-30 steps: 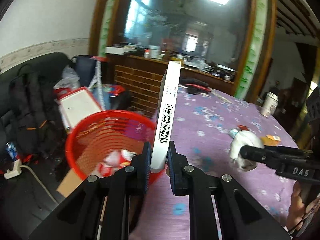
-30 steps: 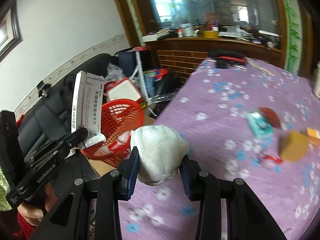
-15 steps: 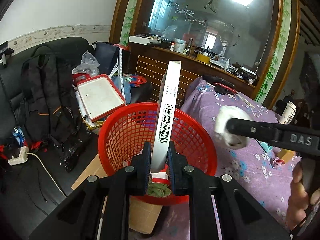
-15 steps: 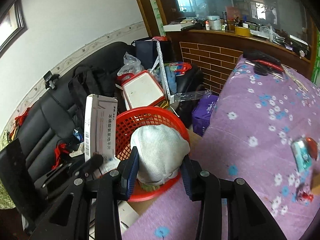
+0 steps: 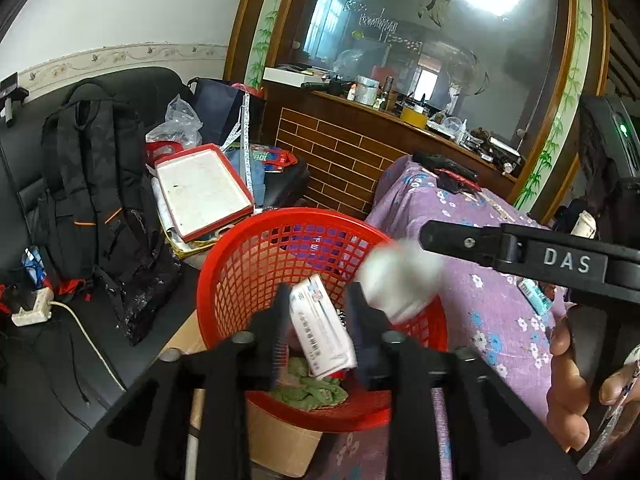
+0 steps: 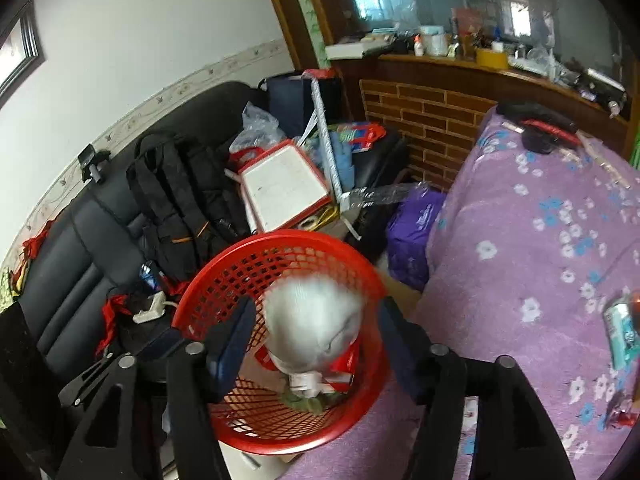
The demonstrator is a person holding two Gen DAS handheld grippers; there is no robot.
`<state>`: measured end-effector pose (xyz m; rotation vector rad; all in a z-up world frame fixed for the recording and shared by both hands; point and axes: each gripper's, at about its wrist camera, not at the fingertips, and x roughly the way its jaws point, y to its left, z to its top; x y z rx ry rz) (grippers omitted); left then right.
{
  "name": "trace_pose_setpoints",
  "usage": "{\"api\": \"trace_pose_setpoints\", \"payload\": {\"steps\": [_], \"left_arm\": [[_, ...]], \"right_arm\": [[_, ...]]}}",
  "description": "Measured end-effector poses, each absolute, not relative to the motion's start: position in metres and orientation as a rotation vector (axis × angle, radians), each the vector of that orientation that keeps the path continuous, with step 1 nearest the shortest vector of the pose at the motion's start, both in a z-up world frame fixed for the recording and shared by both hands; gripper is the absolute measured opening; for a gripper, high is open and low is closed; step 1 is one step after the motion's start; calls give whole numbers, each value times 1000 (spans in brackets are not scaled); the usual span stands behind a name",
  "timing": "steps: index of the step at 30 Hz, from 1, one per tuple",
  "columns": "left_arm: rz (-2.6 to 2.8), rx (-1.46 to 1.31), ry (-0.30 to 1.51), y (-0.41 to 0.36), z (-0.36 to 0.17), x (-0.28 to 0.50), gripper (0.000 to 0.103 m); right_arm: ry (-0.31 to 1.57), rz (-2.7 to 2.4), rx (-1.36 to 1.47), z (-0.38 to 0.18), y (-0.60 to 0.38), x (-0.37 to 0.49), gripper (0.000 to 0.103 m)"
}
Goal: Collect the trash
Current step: 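Open both tools over the red basket to drop the box and cloth, then grasp the clear plastic bag with the left tool while the right tool grasps the medicine box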
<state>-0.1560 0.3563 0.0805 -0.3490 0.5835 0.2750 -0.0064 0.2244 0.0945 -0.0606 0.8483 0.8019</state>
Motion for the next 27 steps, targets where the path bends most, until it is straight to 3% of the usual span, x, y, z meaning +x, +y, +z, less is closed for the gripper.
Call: {"api": "trace_pose_setpoints", "payload": {"steps": [9,27], "left_arm": [[193,-318,572,317,88,-156,44],[-152,-11,671,102,101,-97,60]], "right_arm": [[792,721,23,105,139,-20,68],[721,312,344,102,-169,-41,68]]}}
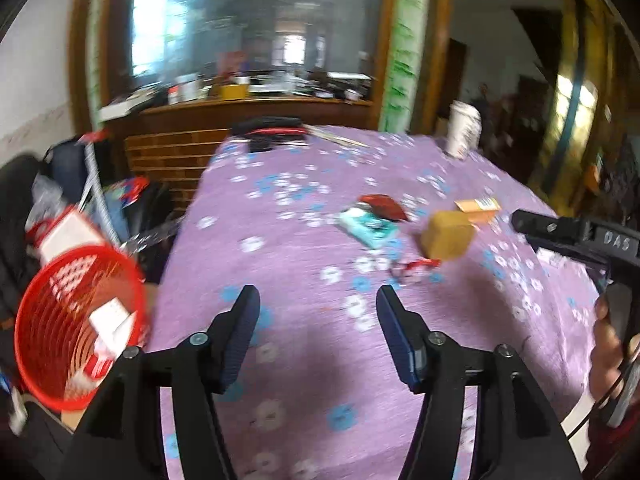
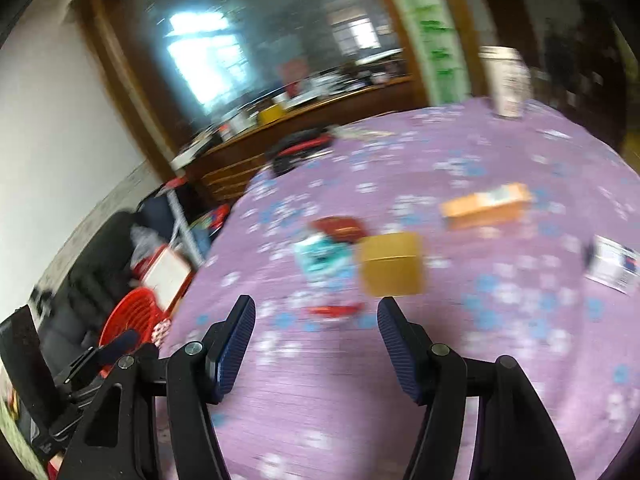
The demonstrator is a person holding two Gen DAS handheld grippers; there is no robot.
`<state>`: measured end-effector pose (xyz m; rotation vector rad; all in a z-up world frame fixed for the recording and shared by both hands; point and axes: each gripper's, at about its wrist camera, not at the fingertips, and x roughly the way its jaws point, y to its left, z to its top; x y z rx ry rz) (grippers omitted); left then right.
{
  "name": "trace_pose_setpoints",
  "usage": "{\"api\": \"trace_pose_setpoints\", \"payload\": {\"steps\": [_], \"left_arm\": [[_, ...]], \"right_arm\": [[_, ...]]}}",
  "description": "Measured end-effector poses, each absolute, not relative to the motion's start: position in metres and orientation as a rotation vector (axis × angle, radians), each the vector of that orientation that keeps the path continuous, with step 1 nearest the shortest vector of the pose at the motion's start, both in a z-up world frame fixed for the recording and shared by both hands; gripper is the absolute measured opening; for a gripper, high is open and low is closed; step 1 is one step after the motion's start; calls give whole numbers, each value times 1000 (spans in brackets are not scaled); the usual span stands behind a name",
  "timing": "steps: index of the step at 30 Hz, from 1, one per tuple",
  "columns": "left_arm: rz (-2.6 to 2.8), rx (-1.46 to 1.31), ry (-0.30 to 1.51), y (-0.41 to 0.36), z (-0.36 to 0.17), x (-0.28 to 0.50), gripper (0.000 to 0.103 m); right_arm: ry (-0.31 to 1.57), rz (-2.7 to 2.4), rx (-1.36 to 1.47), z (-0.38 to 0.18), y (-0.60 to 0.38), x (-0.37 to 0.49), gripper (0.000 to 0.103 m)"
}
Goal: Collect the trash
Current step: 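Grasp the clear plastic bag with the left tool while the right tool grasps the medicine box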
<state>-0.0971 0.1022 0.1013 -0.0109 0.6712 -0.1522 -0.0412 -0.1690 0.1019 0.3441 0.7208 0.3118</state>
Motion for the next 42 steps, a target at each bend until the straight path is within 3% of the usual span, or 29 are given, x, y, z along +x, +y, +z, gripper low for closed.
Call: {"api": "trace_pose_setpoints", "payload": {"steps": [4,11,20,21,23,24,34,42], "left_arm": [[-218,48,737,61,97,-64,66],[-273,103,846,8,58,-11,66],[-279,111,857,-19,26,21,66],[-278,111,856,-19,25,24,66],[-281,99,850,-18,24,29,56],[-286,90,858,-17,22,32,47],[-310,15,821,-3,22,37,44],[-314,6,814,1,23,36,44]], "right_arm": [[695,237,424,103,-231,-49,68],[668,65,497,95,-324,-58,70],[715,-120,533,75,-422,-23,70],[721,-136,542,71,-430,-17,70],[753,-129,566,57,-444,-3,70],[760,-125,580,52,-448,3,70],[865,100,657,26,-429,16,71],[909,149,394,45,-375,2,71]]}}
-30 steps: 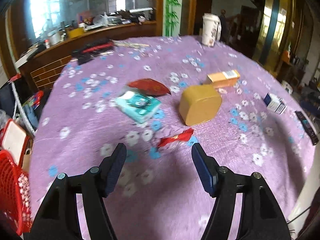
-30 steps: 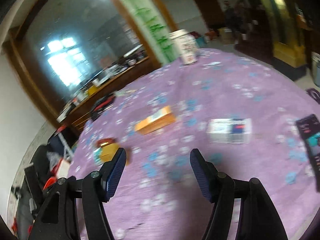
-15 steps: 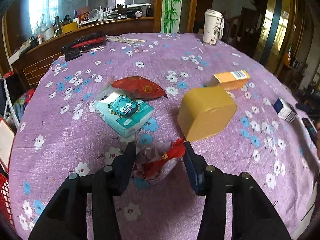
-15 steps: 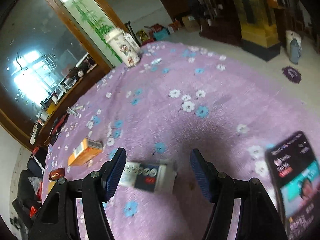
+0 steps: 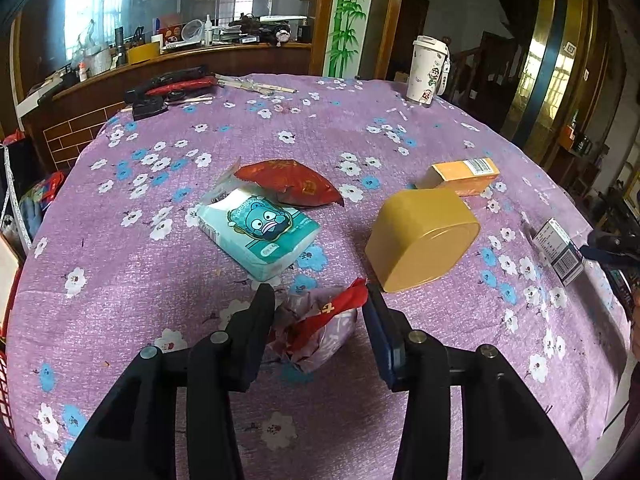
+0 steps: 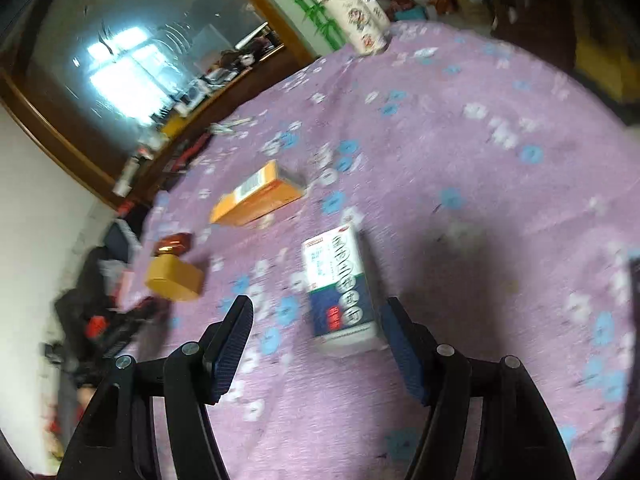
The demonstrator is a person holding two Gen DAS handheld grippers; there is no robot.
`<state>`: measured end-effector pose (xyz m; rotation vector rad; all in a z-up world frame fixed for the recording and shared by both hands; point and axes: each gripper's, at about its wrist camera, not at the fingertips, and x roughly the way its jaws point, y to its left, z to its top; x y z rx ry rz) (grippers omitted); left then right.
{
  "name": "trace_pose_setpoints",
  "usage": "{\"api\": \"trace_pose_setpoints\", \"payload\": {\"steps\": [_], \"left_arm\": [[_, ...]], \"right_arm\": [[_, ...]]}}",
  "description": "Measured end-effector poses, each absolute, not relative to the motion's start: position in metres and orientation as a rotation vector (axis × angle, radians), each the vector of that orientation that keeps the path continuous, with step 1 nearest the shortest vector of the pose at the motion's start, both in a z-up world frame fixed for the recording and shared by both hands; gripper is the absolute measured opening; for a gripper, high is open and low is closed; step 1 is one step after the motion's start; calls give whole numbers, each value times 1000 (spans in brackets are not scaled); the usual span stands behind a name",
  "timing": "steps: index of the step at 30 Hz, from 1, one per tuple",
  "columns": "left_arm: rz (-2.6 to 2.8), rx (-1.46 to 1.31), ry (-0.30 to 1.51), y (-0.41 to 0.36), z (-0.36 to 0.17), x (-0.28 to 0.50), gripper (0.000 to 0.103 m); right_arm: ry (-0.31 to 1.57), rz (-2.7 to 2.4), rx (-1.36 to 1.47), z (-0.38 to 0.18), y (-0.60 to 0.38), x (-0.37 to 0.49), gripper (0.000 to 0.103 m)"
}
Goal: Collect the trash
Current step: 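Grasp the clear plastic bag with the left tool while the right tool grasps the medicine box, then lift the plastic bag with the left tool while the right tool lifts the medicine box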
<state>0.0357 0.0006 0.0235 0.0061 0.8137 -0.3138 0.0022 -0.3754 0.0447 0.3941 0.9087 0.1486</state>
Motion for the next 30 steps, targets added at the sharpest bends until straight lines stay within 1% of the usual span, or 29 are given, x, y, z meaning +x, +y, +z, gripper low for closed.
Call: {"api": "trace_pose_setpoints", "payload": {"steps": [2,5,7,8,9,11,16,21,25,30], "left_arm": [[-313,7,808,2,24,35,44],[-317,11,804,2,25,33,44],[-320,11,803,2,25,33,44],[-320,9,804,2,25,33,44],[-319,9,804,2,25,32,44],[-315,10,800,2,25,32,44],[-297,20,774,1,28,29,44],[-268,20,742,6,32,27,44],[-243,-3,717,15,37,28,44],[-224,-28,711,24,40,31,43]], "right_arm": [[921,101,304,45,-369,8,71],[948,130,285,38,-359,15,71],[969,105,230,32,-349,18,68],[980,91,214,29,-347,20,58],[999,83,207,26,-344,22,39],[1001,45,194,27,-342,20,36],[916,50,209,58,-325,12,36],[775,67,188,94,-267,19,36],[696,63,247,97,-226,35,36],[637,40,239,85,-202,43,36]]}}
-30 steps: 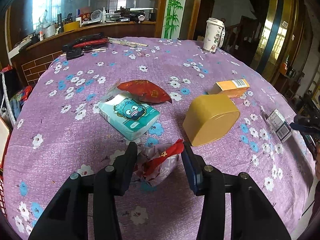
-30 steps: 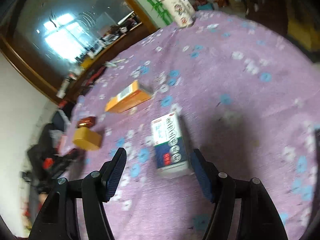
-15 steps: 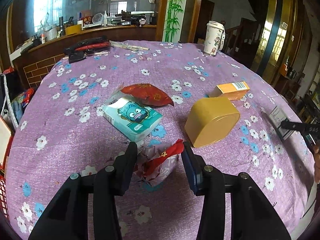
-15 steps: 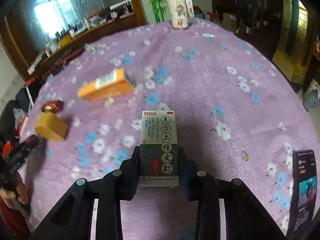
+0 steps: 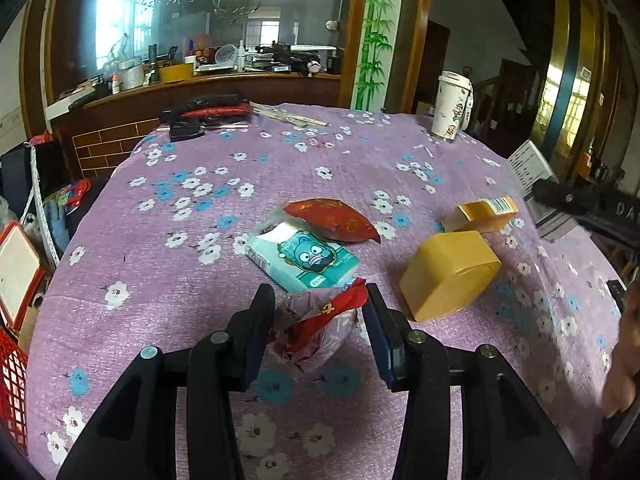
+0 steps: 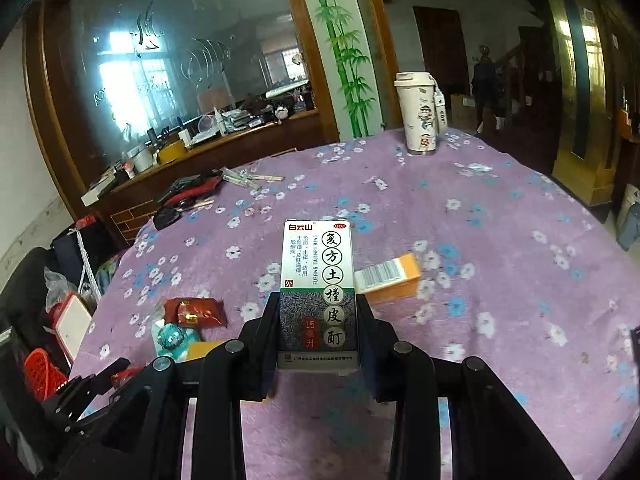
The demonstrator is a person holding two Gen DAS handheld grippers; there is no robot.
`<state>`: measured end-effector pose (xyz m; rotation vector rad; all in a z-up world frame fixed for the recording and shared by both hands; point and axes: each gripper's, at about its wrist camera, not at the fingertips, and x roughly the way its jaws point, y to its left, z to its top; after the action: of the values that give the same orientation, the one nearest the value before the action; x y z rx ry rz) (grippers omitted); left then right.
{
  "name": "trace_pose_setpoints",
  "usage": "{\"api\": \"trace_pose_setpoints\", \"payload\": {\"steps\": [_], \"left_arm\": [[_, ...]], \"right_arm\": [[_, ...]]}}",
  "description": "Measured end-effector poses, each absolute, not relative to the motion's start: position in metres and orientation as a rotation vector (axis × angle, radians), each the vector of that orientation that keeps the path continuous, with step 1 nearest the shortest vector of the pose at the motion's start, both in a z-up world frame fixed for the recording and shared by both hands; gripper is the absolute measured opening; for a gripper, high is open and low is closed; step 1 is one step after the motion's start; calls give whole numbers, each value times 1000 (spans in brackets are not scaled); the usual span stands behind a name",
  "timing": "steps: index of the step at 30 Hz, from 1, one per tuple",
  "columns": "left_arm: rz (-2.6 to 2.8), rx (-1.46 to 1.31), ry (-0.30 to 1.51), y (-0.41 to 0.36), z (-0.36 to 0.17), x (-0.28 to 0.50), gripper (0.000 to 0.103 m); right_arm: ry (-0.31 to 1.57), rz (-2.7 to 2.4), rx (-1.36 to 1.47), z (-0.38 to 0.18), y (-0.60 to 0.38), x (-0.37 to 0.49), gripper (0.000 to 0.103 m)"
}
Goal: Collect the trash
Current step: 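Lift the plastic bag with the left tool while the right tool lifts the medicine box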
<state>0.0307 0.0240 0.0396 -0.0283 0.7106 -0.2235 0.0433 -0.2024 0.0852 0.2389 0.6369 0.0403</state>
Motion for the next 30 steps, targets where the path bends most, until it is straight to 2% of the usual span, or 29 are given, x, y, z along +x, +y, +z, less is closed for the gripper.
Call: {"api": "trace_pose_setpoints", "payload": {"steps": [6,30], "left_arm": [[-228,-37,705,25,42,31,43],[-233,-18,697,23,41,30,43]], "right_arm": [[622,84,237,67,-207,48,37],[613,129,204,63,-204,42,37]]}}
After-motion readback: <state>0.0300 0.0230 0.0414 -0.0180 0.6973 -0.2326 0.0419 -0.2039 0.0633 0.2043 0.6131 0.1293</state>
